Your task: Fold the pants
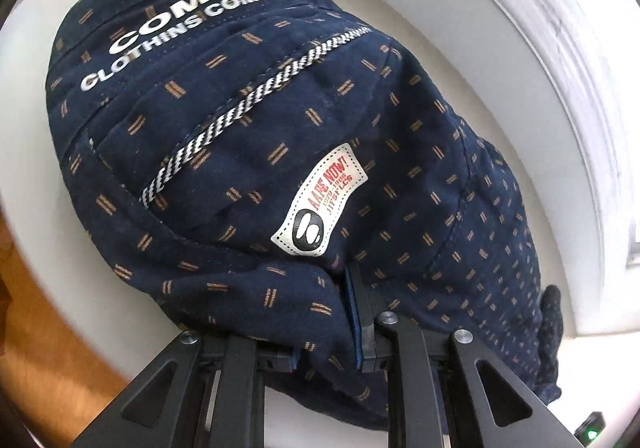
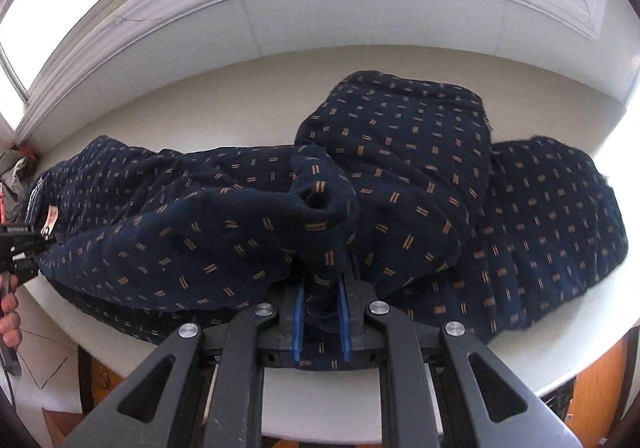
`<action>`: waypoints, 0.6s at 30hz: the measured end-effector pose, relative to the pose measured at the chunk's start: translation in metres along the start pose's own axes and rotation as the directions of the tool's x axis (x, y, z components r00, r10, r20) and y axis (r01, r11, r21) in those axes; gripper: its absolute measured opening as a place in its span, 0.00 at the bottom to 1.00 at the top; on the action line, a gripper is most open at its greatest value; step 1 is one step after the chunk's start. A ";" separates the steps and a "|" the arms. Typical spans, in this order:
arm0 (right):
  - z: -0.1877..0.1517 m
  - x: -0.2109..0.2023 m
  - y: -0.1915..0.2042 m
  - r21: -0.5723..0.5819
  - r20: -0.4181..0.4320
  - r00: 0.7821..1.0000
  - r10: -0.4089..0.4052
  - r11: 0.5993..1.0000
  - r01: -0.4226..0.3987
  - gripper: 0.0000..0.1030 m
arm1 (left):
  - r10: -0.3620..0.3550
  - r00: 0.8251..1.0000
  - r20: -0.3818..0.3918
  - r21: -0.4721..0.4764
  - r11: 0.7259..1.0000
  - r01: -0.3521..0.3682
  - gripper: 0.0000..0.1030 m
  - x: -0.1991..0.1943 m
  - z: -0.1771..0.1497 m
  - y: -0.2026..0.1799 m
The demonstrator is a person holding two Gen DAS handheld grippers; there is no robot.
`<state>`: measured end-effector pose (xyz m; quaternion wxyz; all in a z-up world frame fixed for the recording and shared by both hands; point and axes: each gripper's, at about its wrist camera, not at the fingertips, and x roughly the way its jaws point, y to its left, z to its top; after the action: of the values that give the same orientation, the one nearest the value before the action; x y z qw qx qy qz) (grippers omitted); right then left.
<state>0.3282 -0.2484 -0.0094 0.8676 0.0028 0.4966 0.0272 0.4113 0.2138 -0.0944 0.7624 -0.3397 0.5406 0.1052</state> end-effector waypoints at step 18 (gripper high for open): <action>0.063 -0.073 -0.031 0.118 -0.167 0.978 -0.123 0.983 0.143 0.42 | -0.126 0.987 -0.096 0.027 0.991 0.129 0.32 0.023 0.112 -0.018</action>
<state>0.3467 -0.2819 0.0844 0.8229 0.0236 0.5641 -0.0631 0.5145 0.2665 -0.0867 0.7468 -0.3657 0.5547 0.0311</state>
